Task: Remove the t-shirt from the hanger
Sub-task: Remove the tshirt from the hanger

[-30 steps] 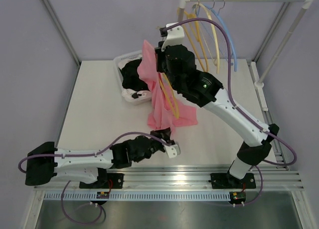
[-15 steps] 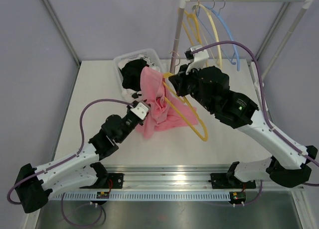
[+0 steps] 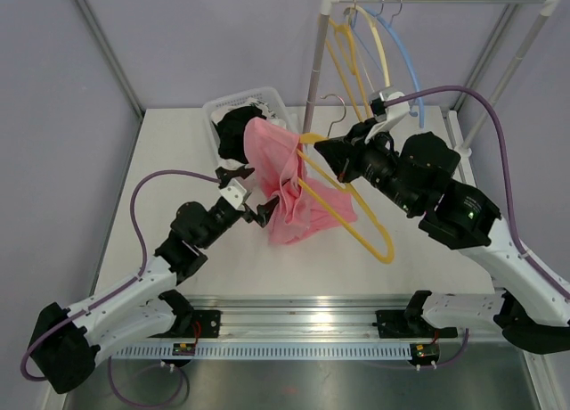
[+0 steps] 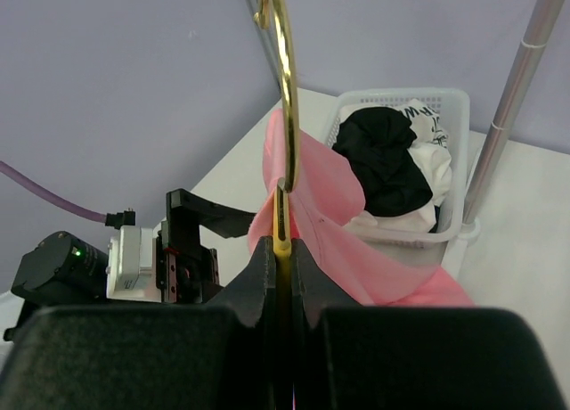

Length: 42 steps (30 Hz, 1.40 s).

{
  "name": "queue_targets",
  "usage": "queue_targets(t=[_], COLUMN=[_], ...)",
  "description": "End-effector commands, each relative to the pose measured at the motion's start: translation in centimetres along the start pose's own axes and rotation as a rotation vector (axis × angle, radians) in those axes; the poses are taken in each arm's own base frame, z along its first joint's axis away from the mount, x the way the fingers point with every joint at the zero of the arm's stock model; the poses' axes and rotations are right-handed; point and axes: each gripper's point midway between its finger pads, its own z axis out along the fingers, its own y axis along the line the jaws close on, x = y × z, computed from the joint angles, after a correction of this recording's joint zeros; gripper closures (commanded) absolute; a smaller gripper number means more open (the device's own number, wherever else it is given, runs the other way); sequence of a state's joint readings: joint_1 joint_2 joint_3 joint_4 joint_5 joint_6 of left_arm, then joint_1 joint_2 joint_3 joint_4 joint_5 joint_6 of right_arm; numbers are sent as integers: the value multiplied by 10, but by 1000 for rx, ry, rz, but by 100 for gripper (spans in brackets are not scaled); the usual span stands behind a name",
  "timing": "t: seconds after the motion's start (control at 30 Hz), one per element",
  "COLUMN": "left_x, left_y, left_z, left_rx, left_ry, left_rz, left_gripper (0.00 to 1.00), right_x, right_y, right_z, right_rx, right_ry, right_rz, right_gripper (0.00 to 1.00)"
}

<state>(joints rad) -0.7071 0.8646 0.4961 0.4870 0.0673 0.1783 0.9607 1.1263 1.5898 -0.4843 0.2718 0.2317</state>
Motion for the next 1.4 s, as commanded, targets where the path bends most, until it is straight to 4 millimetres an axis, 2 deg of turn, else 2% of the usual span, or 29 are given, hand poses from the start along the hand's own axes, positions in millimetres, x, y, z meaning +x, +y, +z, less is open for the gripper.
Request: queue_targets(t=[0.0,0.07,0.1,0.13,0.17,0.2,0.4,0.53,0.63,0.7,0.73,0.8,0.83,0.87,0.93,1.07,1.17,1.33,1.37], left_x=[-29,-33,-29,-39,-40,-36,-24,-25,-29,-33,-33,-38,-33,-37,-33,-27,-16,-12,-12], left_y=[-15,-21,-20,-27,-29,-28,1,9,7,6,9,20,32,41,59,104,146,174,180], left_z=[0,-2,-6,-9,-11,-11,5,4,-1,-4,-4,-4,-2,-2,-3,-10,-19,-31,-35], left_rx=[99,155,171,223,233,229,138,132,152,161,142,85,18,-17,-106,-322,-482,-546,-573], left_ry=[-121,-148,-152,-206,-221,-218,-162,-198,-231,-241,-240,-245,-213,-214,-196,-172,-133,-153,-156], left_rz=[-46,-68,-77,-74,-95,-101,-164,-159,-136,-131,-131,-132,-148,-149,-188,-237,-293,-368,-369], left_gripper=[1,1,1,1,1,1,1,1,2,26,55,84,100,100,100,100,100,100,100], right_x=[-51,-50,-52,-51,-51,-51,-44,-37,-36,-35,-35,-36,-37,-37,-36,-20,11,41,52], right_y=[14,13,13,12,15,16,44,52,55,52,52,48,44,42,31,20,13,-1,-6], right_z=[-23,-25,-29,-30,-32,-32,-34,-31,-27,-23,-23,-22,-22,-24,-24,-26,-26,-22,-23], right_rx=[-81,-83,-88,-87,-101,-112,-258,-298,-305,-286,-283,-263,-246,-234,-180,-125,-109,-48,-27], right_ry=[-174,-177,-187,-185,-183,-181,-133,-104,-94,-95,-96,-106,-112,-117,-124,-49,84,192,238], right_rz=[54,61,67,68,70,74,90,98,95,96,95,94,94,91,89,60,-1,-55,-73], right_gripper=[100,100,100,100,100,100,100,100,100,100,100,100,100,100,100,100,100,100,100])
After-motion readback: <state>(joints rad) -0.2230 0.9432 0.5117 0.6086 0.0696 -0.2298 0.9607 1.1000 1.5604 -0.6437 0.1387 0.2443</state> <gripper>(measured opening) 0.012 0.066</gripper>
